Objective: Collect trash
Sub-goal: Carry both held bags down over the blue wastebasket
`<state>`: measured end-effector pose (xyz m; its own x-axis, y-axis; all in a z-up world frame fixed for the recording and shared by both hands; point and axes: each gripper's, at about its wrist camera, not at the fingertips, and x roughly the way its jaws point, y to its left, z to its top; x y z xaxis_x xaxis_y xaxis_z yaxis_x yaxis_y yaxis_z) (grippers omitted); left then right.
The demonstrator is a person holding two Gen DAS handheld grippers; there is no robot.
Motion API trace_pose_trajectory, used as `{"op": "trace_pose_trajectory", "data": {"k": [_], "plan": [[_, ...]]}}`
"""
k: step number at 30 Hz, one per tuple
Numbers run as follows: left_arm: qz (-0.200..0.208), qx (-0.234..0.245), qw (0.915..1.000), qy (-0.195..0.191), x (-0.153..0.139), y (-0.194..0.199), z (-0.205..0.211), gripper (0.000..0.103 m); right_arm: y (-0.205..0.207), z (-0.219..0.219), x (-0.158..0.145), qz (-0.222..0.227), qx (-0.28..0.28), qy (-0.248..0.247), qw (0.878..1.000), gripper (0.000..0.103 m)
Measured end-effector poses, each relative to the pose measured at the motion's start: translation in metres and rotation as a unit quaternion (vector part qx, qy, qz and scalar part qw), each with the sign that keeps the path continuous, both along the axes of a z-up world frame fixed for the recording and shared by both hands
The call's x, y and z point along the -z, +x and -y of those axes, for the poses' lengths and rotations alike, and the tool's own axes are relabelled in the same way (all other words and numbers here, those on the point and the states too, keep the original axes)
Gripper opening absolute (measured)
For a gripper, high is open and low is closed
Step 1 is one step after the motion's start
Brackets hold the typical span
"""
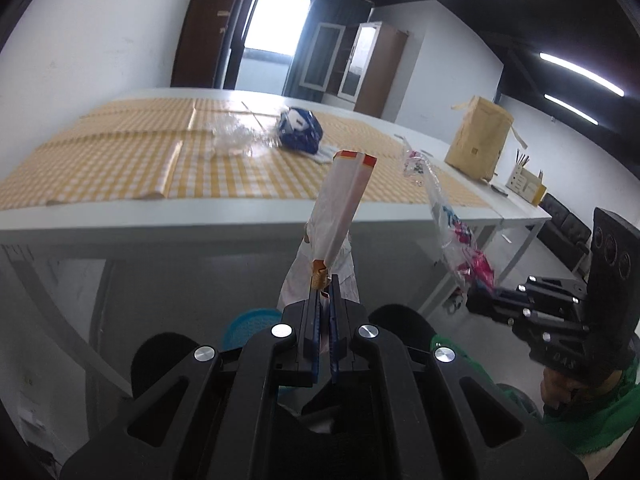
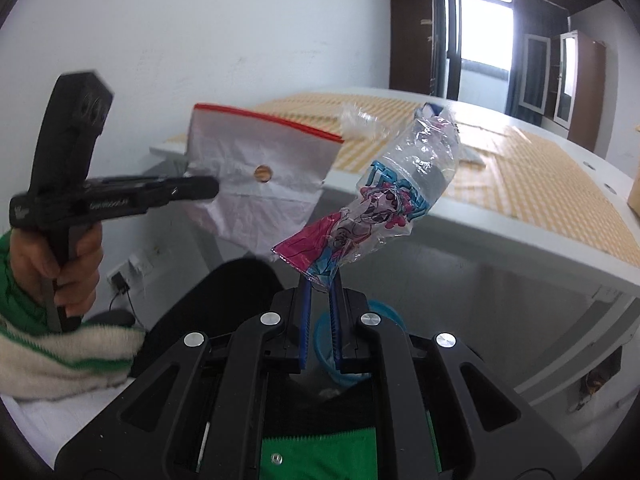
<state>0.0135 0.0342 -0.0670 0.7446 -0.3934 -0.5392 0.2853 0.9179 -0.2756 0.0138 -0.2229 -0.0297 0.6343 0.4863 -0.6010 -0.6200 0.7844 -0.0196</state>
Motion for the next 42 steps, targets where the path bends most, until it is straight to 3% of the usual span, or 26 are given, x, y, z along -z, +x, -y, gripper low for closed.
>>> {"op": "trace_pose_trajectory", "data": {"k": [4,15,29,42], "plan": [[-0.022,0.001,0.9997,0.011,0.016,0.011,0.008,0.003,0.0,-0.002,0.019,-0.029,-0.011,-0.016,0.999,0.008],[-0.075,-0.018,0.9969,0.018,0.066,0.032,0.006,0.003,0.006,-0.014,0.057,-0.122,-0.049,0.005,0.991,0.008],[-0.149,-0.03,0.988,0.026,0.134,0.08,0.003,0.002,0.061,-0.021,0.114,-0.203,-0.021,-0.006,0.979,0.008],[-0.2,-0.03,0.9782,0.047,0.181,0.127,0.017,0.002,0.118,-0.029,0.184,-0.283,0.02,-0.04,0.958,0.008]]}}
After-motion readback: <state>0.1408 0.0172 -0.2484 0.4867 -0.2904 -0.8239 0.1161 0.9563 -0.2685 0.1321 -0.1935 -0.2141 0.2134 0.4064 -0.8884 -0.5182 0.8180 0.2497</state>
